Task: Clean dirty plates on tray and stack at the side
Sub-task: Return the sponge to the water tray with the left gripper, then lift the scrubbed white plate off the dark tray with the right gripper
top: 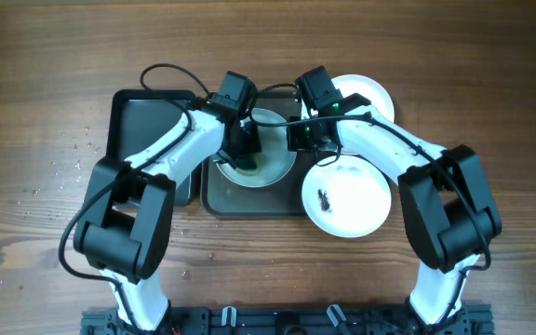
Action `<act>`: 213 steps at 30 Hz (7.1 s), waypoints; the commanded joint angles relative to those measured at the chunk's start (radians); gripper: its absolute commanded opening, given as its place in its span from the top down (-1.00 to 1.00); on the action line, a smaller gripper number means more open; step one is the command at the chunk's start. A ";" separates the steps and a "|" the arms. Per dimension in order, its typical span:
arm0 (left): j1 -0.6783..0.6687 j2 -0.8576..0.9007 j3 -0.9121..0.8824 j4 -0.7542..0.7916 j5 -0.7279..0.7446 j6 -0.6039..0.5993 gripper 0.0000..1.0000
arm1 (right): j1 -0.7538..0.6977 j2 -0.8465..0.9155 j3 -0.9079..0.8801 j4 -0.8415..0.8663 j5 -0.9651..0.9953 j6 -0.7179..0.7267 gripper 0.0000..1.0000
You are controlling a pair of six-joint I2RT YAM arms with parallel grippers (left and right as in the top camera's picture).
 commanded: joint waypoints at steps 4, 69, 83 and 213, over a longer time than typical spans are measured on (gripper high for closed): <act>-0.060 0.025 -0.004 0.071 0.226 0.095 0.92 | 0.007 0.013 -0.003 0.006 -0.020 0.003 0.91; 0.454 -0.315 -0.361 0.196 -0.109 0.456 0.88 | 0.007 0.013 -0.003 0.008 -0.020 0.003 0.90; 0.457 -0.285 -0.347 0.193 -0.116 0.404 -0.61 | 0.007 0.013 -0.003 0.008 -0.020 0.003 0.89; 0.614 -0.711 -0.188 0.114 -0.121 0.142 -1.00 | 0.449 0.025 0.102 1.338 0.650 -1.100 0.91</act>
